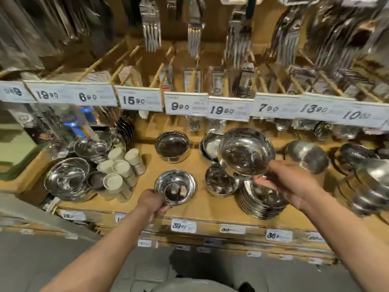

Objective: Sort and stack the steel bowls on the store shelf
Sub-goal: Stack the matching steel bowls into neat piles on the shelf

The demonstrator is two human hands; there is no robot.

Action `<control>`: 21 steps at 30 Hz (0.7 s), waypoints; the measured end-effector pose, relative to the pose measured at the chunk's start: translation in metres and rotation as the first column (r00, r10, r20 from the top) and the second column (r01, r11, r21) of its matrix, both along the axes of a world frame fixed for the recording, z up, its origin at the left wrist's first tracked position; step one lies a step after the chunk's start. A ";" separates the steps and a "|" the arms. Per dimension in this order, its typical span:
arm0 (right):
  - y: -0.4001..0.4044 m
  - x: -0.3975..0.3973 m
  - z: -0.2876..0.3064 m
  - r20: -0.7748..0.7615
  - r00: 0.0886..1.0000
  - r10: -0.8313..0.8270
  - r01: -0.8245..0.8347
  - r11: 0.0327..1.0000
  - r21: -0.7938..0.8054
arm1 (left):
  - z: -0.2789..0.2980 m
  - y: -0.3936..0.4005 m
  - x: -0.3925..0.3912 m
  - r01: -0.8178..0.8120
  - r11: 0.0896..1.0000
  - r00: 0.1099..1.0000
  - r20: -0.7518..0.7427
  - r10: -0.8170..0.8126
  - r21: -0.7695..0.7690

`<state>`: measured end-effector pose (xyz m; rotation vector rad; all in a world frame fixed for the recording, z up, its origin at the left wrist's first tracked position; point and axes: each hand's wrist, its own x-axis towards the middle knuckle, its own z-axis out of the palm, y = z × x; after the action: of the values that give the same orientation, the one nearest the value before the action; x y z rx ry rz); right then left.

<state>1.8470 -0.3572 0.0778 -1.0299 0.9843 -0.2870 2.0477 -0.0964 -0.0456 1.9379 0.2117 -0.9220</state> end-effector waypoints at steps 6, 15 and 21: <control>0.049 0.047 -0.017 -0.016 0.999 0.046 -0.045 0.999 0.030 | 0.031 0.042 0.015 -0.028 0.992 0.998 0.044 0.034 -0.127; 0.098 0.105 -0.077 -0.096 0.985 0.142 -0.141 0.990 0.015 | 0.099 0.104 0.022 -0.117 0.954 0.992 0.021 0.128 -0.276; 0.131 0.124 -0.118 -0.099 0.959 0.265 -0.249 0.958 0.144 | 0.114 0.132 0.026 -0.240 0.923 0.968 0.003 0.252 -0.301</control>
<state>1.9712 -0.2266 -0.0404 -1.0510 0.9483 0.0536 2.0741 0.0359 0.0686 1.6062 0.2686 -0.7015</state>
